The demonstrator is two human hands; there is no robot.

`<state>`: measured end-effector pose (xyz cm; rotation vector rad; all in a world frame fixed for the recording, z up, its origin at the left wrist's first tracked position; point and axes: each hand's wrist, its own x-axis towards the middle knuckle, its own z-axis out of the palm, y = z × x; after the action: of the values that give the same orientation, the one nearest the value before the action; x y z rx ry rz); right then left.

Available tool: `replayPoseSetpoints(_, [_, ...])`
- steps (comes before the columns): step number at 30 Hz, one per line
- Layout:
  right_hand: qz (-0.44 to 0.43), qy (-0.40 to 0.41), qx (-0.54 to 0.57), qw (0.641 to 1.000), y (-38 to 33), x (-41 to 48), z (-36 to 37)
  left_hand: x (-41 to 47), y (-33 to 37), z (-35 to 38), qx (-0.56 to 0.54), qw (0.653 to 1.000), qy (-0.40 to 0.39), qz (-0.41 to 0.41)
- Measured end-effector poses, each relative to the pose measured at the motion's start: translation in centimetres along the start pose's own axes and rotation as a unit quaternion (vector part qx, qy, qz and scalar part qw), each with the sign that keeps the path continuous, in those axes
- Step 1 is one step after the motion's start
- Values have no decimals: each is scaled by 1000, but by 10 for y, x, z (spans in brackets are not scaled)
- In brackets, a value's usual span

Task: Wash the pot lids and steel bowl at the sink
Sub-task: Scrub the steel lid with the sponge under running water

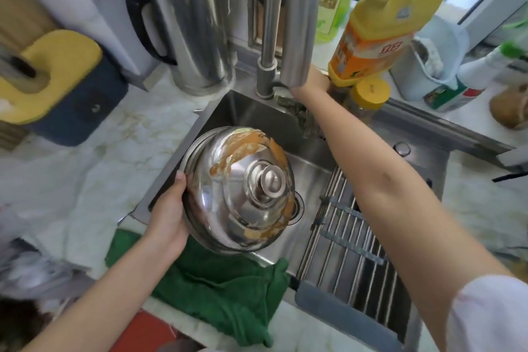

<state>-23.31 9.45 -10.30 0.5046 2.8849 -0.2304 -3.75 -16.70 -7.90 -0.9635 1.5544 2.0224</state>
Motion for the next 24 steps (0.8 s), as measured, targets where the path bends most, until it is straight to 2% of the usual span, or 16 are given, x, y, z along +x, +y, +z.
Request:
replayPoseSetpoints(3, [-24,22,-55,998,7,6,9,-2,-4,4,7,1000,-6,-19])
replayPoseSetpoints(7, [-50,26,-54,997,20,17,12,-7,-6,15,3,1000,-4,-30])
replayPoseSetpoints(18, [-112,34,64,991,33,42,28,-18,-9,34,-16,999,2,-48])
replayPoseSetpoints(24, [-114,33,60,991,37,59,39,-24,-12,37,-19,998,12,-54])
